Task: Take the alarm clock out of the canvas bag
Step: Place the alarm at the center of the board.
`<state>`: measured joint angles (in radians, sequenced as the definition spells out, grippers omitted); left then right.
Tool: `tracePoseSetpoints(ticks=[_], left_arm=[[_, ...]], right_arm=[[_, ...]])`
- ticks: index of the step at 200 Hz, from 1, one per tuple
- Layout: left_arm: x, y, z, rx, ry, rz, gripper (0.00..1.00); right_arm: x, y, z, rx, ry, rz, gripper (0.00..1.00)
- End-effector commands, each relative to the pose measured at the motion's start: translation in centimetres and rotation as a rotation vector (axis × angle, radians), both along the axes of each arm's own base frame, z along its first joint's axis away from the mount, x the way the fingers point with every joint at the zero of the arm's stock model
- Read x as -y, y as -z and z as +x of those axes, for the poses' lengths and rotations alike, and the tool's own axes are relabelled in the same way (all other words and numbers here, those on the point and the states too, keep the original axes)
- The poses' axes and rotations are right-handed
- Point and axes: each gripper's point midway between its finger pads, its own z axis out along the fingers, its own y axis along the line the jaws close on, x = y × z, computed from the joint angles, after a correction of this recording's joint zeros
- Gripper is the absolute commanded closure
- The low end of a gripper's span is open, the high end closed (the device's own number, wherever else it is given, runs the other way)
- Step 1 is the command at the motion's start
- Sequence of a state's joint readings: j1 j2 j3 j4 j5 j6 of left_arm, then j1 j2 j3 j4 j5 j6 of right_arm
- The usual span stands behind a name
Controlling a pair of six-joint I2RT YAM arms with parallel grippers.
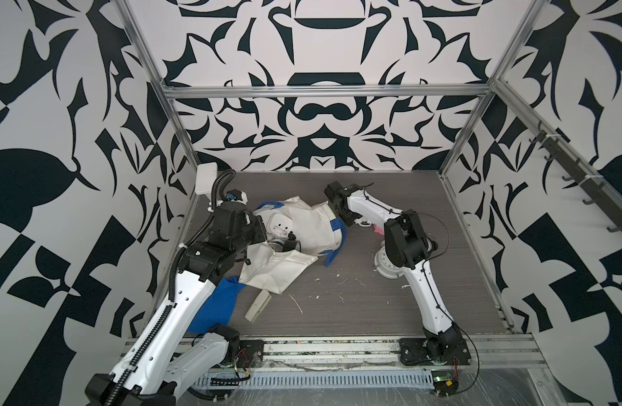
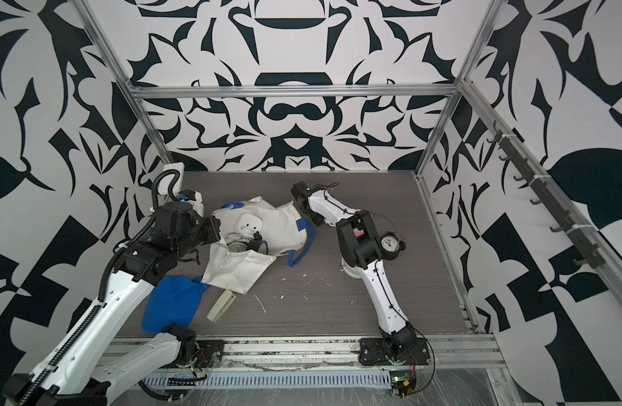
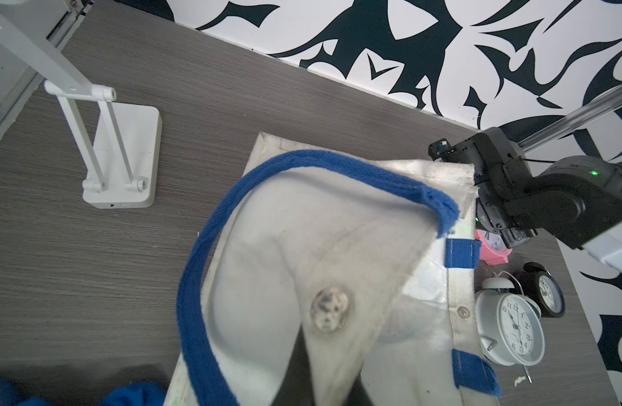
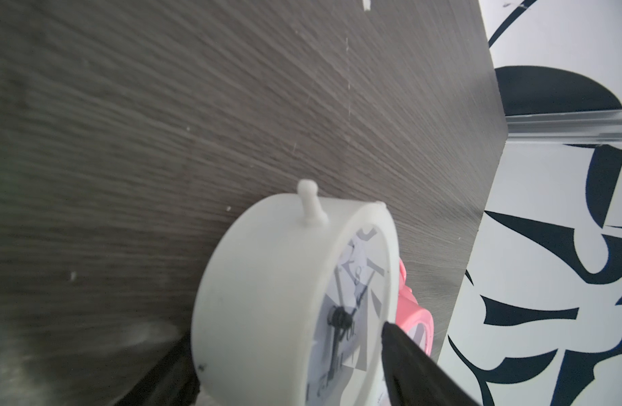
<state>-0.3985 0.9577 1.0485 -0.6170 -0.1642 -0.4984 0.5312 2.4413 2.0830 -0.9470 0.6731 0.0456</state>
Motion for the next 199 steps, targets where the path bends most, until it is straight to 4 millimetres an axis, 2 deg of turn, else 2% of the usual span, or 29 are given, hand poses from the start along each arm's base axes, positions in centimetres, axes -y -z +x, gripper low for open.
tracePoseSetpoints(ticks=[1, 160, 199], left_arm=[[0.5, -2.1, 0.8, 0.078, 0.007, -0.047, 1.0], [0.8, -2.7, 1.1, 0.082, 0.019, -0.049, 1.0], [0.9, -2.5, 1.0, 0.076, 0.023, -0.048, 1.0]], right_arm=[[0.1, -3.8, 0.3, 0.054, 0.019, 0.035, 0.17], [-0.6, -7.5, -2.1, 0.026, 0.002, 0.138, 0.13], [-1.3, -9.4, -3.1, 0.028, -0.005, 0.216, 0.14]])
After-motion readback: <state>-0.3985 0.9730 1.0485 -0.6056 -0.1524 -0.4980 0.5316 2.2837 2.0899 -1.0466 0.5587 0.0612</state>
